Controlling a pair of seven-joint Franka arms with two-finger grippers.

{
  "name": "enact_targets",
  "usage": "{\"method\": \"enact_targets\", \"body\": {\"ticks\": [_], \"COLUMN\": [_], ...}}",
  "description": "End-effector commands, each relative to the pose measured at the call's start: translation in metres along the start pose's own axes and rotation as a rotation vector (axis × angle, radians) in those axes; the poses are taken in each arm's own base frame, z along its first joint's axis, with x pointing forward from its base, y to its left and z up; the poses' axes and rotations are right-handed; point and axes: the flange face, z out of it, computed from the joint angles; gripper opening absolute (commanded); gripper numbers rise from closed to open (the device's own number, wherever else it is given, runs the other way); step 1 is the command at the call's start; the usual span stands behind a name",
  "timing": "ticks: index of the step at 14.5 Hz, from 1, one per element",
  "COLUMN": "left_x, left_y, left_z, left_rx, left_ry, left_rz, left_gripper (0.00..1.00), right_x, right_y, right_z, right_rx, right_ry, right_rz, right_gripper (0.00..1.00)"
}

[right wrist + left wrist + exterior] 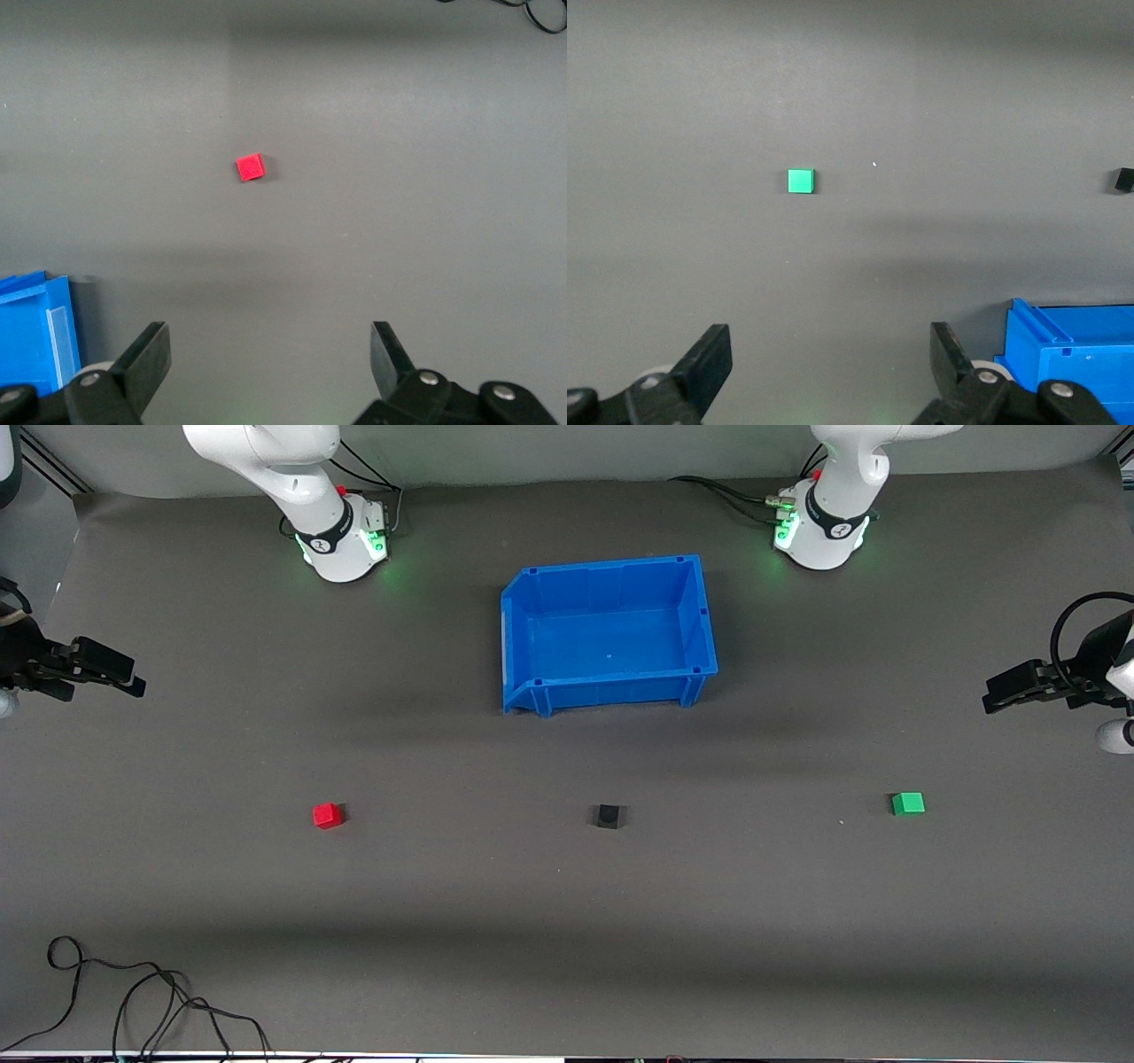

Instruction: Attach green and red cubes to black cube

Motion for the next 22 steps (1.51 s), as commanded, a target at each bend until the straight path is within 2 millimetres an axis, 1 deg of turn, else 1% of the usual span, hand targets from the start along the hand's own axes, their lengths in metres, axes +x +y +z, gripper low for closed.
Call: {"method": "enact_targets", "body": {"ticks": [1, 3, 10, 16, 17, 18, 19, 20, 22], "left_x": [-0.002, -0.001, -0.002, -0.003, -0.003, -0.003, -0.001, 0.001, 0.005], "left_y": [0.003, 0.004, 0.002, 0.001, 0.000, 0.000, -0.003, -0.005, -0.008], "left_z": [-0.004, -0.003, 0.001, 0.011, 0.012, 0.012, 0.013, 0.019, 0.034], "left_rx": [0.004, 0.006, 0.003, 0.009, 0.009, 0.009, 0.008, 0.013, 0.018], "left_ry": [0.016, 0.015, -0.010, -0.040, -0.042, -0.041, -0.037, -0.039, -0.031], "left_rz": [0.021, 0.014, 0.011, 0.020, 0.022, 0.020, 0.014, 0.014, 0.009], "left_gripper": [1.00, 1.00, 1.00, 1.00, 1.00, 1.00, 1.00, 1.00, 1.00], "right_x": [-0.005, -0.003, -0.001, 0.001, 0.001, 0.003, 0.009, 0.018, 0.032], "right_y": [-0.004, 0.000, -0.001, -0.003, -0.003, -0.003, -0.003, -0.003, -0.002], "right_z": [-0.006, -0.008, -0.005, -0.004, -0.004, -0.005, -0.005, -0.002, 0.009], "right_rx": [-0.006, -0.005, -0.006, -0.005, -0.005, -0.004, -0.004, -0.005, -0.007], "right_ry": [0.015, 0.017, 0.010, 0.013, 0.013, 0.015, 0.017, 0.011, -0.002], "right_rz": [0.010, 0.013, 0.005, 0.020, 0.051, 0.135, 0.260, 0.373, 0.543], "right_gripper": [1.00, 1.00, 1.00, 1.00, 1.00, 1.00, 1.00, 1.00, 1.00]}}
